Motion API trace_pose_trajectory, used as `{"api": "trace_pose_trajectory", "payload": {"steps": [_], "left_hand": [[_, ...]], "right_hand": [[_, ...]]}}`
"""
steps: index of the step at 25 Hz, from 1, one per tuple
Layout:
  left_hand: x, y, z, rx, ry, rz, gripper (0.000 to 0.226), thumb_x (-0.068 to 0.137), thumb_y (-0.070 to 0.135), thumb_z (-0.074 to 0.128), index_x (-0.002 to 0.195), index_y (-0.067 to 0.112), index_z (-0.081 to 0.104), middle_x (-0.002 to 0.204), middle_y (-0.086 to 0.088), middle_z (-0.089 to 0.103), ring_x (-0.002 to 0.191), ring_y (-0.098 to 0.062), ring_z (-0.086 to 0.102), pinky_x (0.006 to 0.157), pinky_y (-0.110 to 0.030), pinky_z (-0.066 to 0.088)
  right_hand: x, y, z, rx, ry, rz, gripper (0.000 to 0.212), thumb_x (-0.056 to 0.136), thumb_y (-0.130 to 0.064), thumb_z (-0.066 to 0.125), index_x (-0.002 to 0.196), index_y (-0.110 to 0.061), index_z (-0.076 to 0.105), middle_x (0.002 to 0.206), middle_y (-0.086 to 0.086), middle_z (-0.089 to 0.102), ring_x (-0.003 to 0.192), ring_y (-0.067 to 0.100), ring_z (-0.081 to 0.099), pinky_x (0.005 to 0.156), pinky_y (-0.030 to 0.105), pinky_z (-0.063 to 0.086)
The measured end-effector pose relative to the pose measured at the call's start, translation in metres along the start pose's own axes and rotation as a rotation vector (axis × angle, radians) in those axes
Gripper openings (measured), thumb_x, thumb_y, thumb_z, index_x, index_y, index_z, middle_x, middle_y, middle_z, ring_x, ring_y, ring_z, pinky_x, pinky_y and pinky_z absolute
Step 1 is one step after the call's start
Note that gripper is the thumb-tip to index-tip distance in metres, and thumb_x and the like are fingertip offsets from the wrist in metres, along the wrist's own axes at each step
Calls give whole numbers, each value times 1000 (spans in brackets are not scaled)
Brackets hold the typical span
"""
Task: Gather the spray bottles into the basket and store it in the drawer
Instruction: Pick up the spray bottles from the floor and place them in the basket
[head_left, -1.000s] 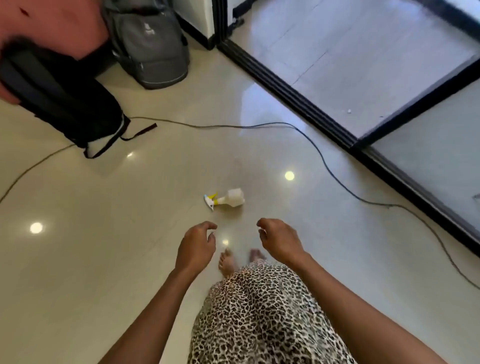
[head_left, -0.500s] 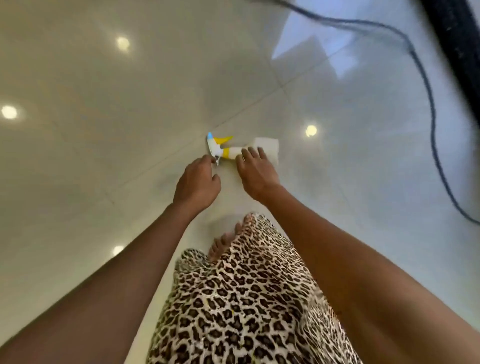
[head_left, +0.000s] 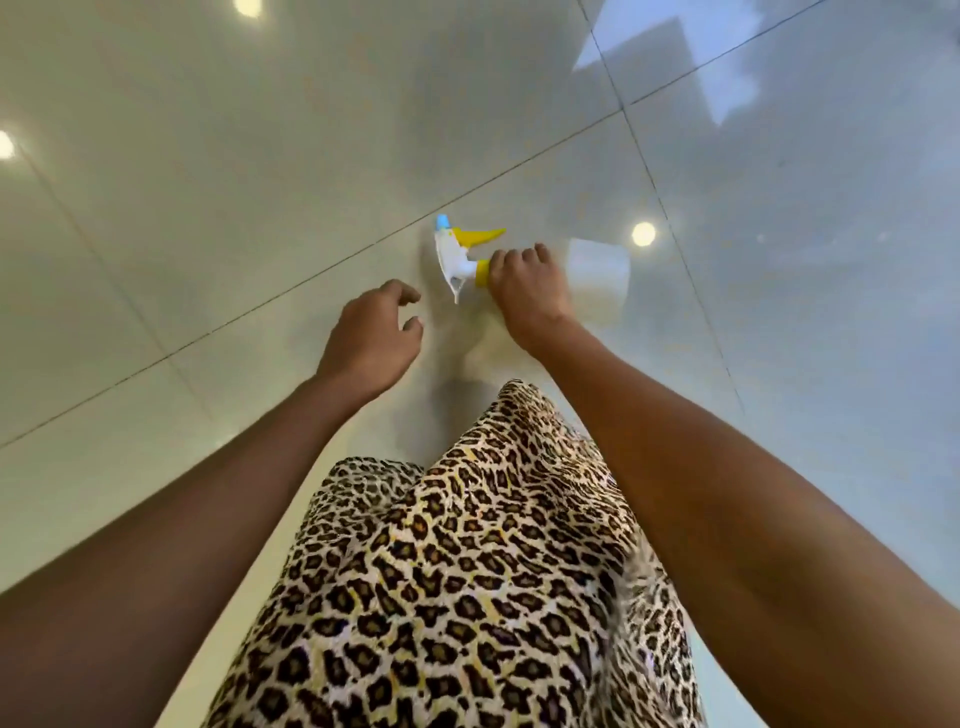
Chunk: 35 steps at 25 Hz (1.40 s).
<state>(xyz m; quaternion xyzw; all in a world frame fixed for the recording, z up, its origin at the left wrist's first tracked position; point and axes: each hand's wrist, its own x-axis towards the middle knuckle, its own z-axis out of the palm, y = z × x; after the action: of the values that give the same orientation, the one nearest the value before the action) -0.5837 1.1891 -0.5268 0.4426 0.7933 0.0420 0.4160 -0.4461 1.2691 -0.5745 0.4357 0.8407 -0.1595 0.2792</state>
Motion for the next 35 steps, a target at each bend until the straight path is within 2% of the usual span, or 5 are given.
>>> {"api": "trace_pose_trajectory", "payload": {"steps": [6, 10, 21, 27, 35], "left_hand": [[-84, 81, -60, -257, 52, -109, 41, 84, 23, 60, 121, 9, 49, 124, -10, 59, 113, -26, 55, 94, -31, 40], [-150, 159, -140, -587, 81, -150, 45, 81, 25, 66, 121, 15, 47, 114, -7, 62, 96, -19, 60, 87, -30, 46], [-351, 308, -313, -436, 99, 477, 11, 79, 10, 65, 90, 15, 65, 78, 1, 68, 67, -4, 57, 63, -16, 43], [-467, 333, -343, -201, -102, 952, 18, 79, 3, 63, 93, 14, 66, 80, 2, 69, 71, -5, 61, 62, -5, 40], [-613, 355, -299, -34, -453, 1376, 18, 82, 5, 62, 95, 16, 67, 83, 4, 65, 67, 2, 54, 63, 2, 37]], "right_hand": [[-108, 5, -97, 435, 230, 73, 40, 83, 3, 50, 122, -1, 44, 117, 18, 60, 104, 35, 53, 87, 37, 37], [-203, -3, -193, 780, 353, 104, 49, 77, 8, 59, 124, 0, 48, 120, 19, 61, 111, 35, 54, 111, 39, 22], [-447, 19, -416, 947, 687, 279, 45, 64, -37, 80, 93, -10, 59, 96, 6, 68, 87, 23, 61, 76, 35, 50], [-599, -24, -443, 831, 990, 510, 61, 72, -25, 77, 125, -16, 47, 117, 3, 61, 96, 10, 57, 83, 26, 50], [-774, -85, -404, 694, 1066, 899, 27, 85, -10, 63, 112, -9, 61, 109, 9, 67, 96, 24, 62, 82, 30, 50]]}}
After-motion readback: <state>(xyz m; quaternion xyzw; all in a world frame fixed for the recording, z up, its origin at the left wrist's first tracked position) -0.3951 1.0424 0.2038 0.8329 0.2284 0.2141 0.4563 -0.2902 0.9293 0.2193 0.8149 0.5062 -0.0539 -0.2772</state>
